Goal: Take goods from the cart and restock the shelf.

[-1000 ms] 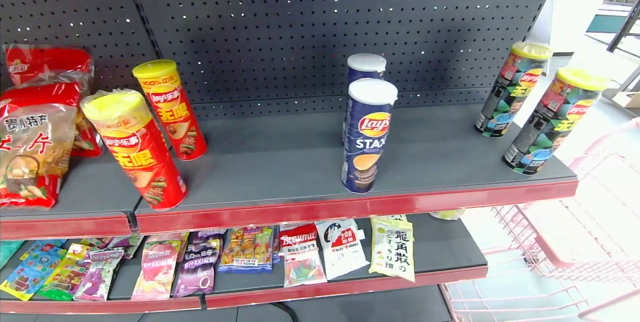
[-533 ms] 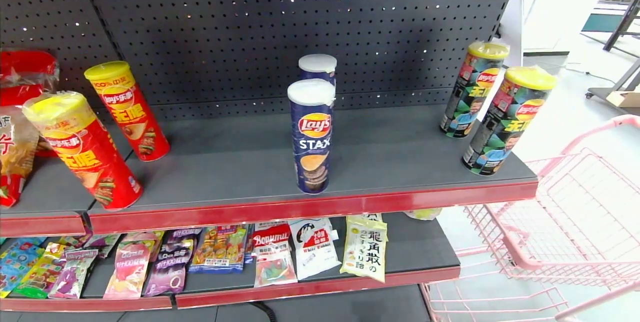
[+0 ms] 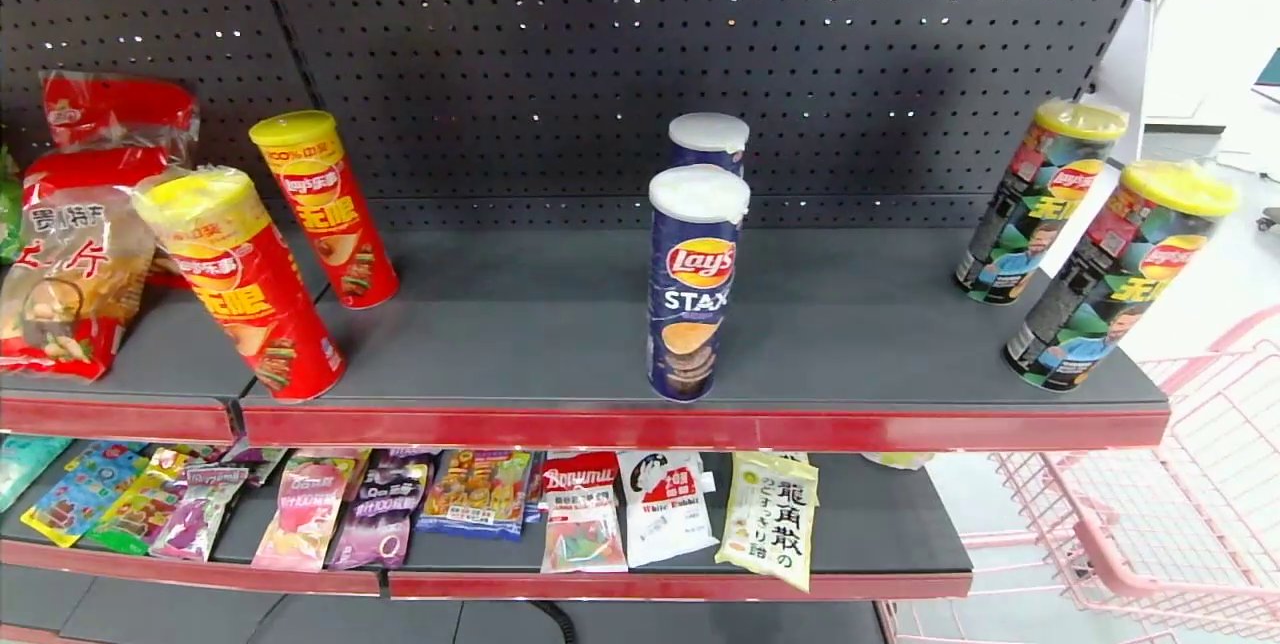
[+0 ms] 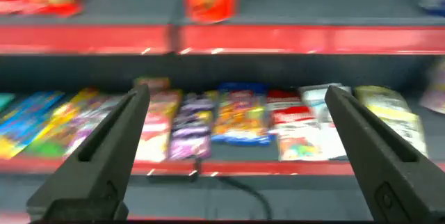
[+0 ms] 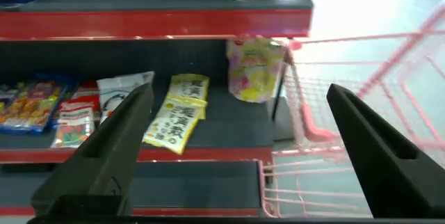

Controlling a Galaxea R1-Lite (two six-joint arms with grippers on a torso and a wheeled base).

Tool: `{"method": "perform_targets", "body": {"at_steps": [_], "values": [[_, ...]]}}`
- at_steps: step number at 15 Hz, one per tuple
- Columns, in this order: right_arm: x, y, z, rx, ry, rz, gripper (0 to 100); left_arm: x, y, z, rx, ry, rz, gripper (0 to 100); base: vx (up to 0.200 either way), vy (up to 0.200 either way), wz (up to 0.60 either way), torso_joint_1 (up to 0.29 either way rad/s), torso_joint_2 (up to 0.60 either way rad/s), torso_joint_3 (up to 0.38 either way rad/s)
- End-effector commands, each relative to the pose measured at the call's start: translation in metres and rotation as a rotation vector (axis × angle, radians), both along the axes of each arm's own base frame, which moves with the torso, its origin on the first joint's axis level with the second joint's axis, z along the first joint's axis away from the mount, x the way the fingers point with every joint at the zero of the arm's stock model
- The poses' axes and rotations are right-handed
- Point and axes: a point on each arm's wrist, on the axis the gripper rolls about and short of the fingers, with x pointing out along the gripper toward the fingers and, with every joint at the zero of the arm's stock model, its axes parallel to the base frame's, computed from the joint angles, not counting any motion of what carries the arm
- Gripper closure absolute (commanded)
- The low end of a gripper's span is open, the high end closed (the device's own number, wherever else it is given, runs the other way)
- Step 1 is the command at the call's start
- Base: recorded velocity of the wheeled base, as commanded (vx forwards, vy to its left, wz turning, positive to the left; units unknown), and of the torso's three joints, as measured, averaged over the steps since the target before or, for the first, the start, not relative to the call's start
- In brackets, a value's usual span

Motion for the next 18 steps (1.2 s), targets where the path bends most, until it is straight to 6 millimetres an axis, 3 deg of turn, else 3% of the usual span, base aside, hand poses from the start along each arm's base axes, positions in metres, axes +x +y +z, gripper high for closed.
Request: {"method": "perform_targets", "body": {"at_steps": [1, 18], "values": [[0.0001, 0.0, 0.0, 0.001, 0.002, 0.001, 0, 0.0001, 0.0, 0.0, 0.0, 0.001, 0.0, 0, 0.0, 0.0, 0.0, 0.0, 0.0, 0.0], [0.0001, 0.0, 0.0, 0.001, 0.002, 0.001, 0, 0.0001, 0.0, 0.0, 0.0, 0.001, 0.001, 0, 0.0, 0.0, -0.04, 0.0, 0.0, 0.0]]}}
